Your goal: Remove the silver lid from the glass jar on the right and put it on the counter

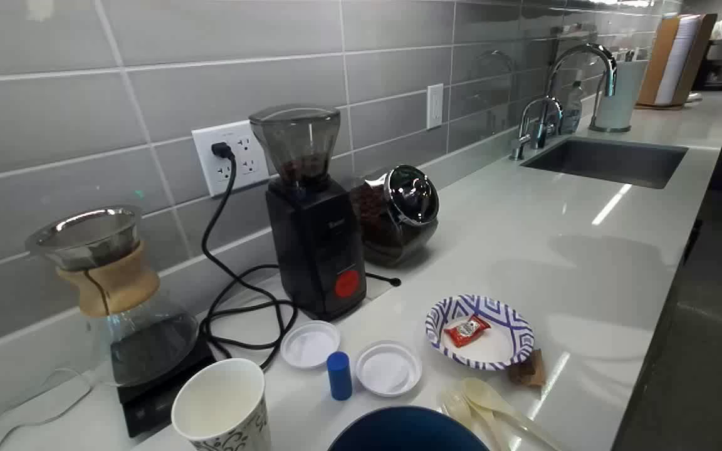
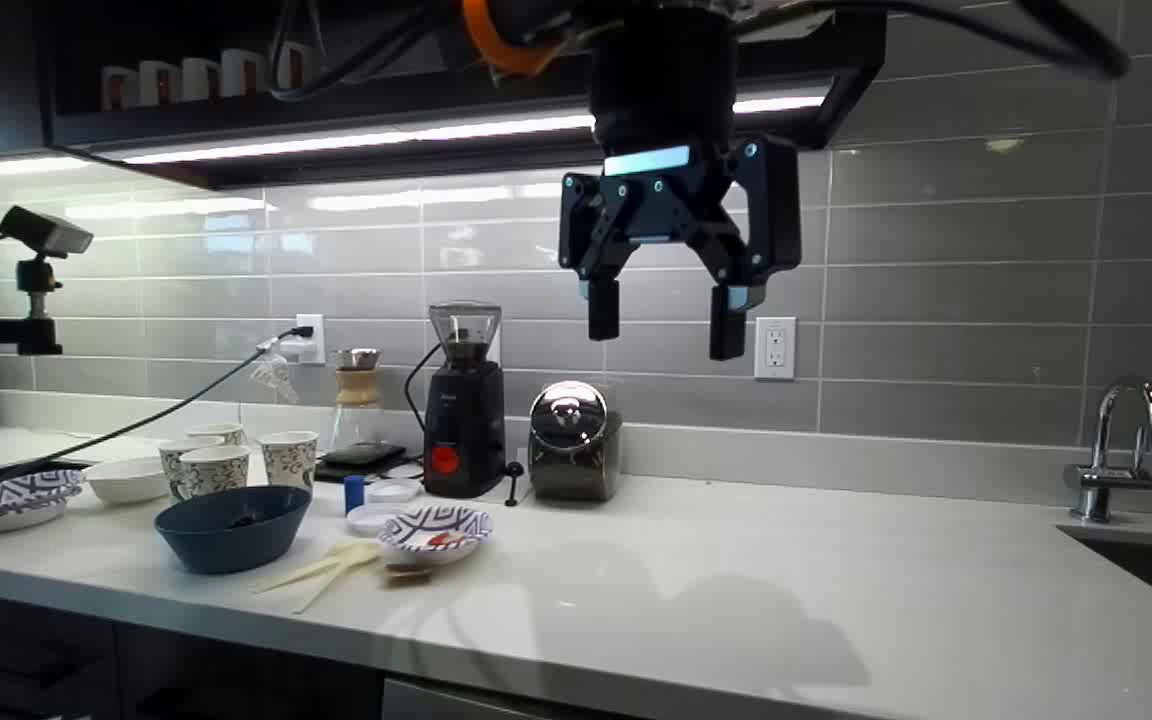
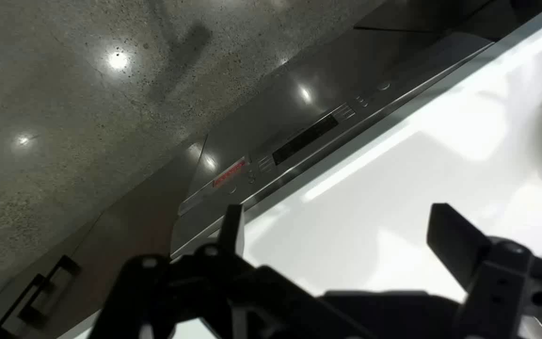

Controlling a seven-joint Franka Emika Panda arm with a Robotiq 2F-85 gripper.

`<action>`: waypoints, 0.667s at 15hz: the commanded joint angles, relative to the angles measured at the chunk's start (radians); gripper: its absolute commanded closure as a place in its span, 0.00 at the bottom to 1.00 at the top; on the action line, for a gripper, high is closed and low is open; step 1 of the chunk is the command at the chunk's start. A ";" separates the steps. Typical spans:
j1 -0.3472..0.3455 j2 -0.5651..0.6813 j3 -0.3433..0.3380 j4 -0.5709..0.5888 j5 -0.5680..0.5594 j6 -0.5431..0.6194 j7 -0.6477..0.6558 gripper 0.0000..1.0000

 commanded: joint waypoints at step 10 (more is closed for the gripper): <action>-0.001 -0.014 0.028 -0.011 0.028 -0.021 -0.068 0.00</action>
